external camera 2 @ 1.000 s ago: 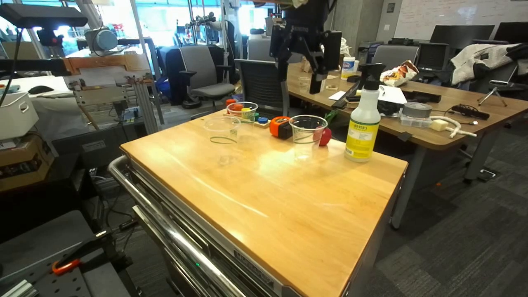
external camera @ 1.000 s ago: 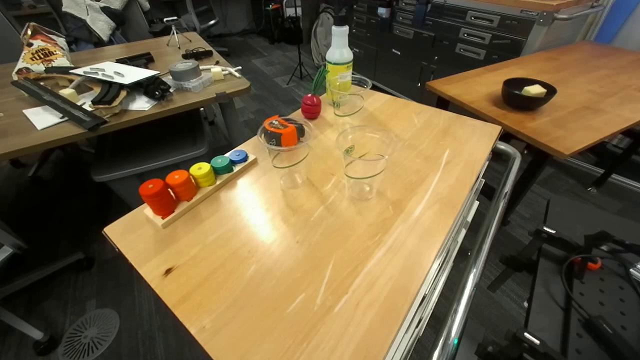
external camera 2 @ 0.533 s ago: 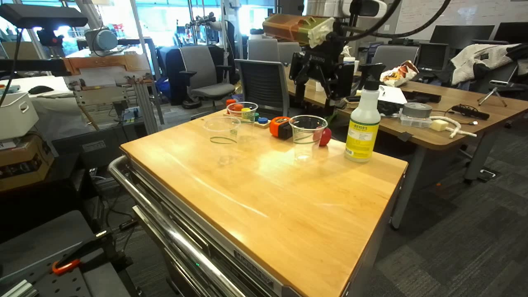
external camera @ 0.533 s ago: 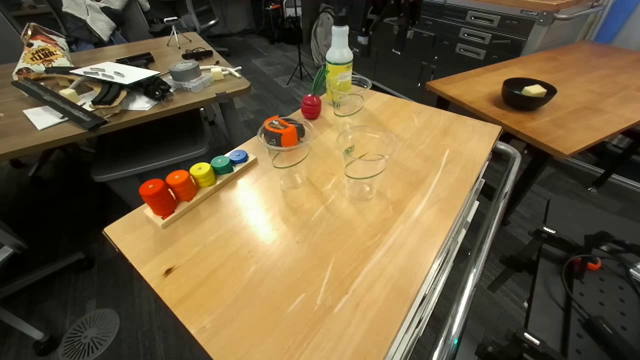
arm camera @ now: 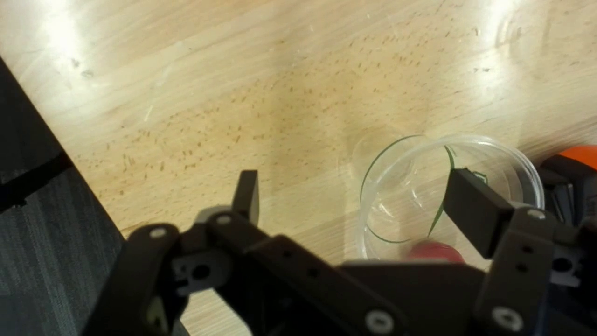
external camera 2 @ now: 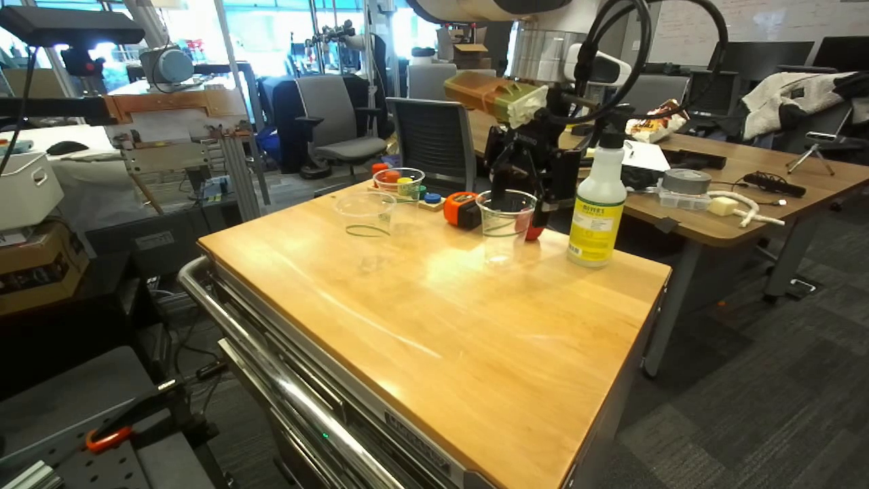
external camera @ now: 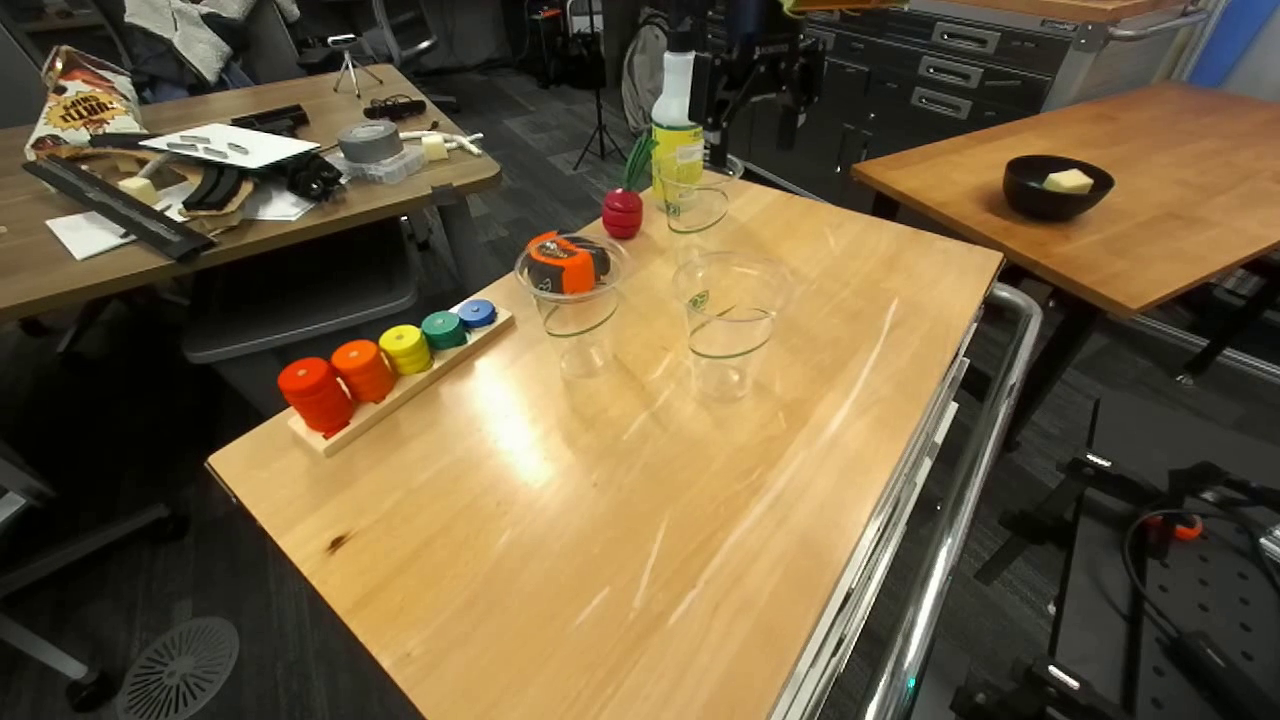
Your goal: Stack the cups together
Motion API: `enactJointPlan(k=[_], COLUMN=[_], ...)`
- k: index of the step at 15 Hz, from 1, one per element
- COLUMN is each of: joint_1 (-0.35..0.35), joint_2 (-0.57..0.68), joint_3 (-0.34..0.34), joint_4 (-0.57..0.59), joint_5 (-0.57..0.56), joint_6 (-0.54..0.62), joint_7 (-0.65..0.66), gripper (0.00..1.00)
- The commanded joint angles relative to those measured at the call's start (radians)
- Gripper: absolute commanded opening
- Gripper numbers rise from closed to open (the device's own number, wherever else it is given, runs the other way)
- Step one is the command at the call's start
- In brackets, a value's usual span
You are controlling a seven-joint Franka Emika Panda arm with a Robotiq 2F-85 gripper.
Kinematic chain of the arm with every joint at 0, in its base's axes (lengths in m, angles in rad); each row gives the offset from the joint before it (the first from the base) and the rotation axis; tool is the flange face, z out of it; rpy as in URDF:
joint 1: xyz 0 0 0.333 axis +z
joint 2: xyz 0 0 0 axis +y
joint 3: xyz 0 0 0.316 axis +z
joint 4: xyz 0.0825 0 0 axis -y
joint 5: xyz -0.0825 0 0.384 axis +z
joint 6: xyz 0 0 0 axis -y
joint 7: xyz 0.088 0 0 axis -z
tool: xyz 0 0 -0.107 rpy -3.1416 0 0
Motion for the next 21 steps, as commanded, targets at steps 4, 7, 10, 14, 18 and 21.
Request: enactJointPlan(k=[4, 7, 10, 14, 18, 21], joint_1=[0.004, 0.009, 0.021, 0.033, 0.031, 0.032], joint_2=[0.077, 0.08, 0.073, 0.06, 0.012, -0.066], joint_3=[-0.003, -0.006, -0.018, -0.025, -0.018, -0.016], joint_4=[0.057, 0.067, 0.065, 0.04, 0.013, -0.015], joint_5=[-0.015, -0.014, -0.022, -0.048, -0.031, -0.031], joint_6=[0.076, 0.099, 0.114, 0.127, 0.099, 0.068], joint_7=[0.1, 0.152, 0.239, 0.317, 0.335, 0.335], gripper=[0.65, 0.42, 0.19, 0.0, 0.0, 0.01])
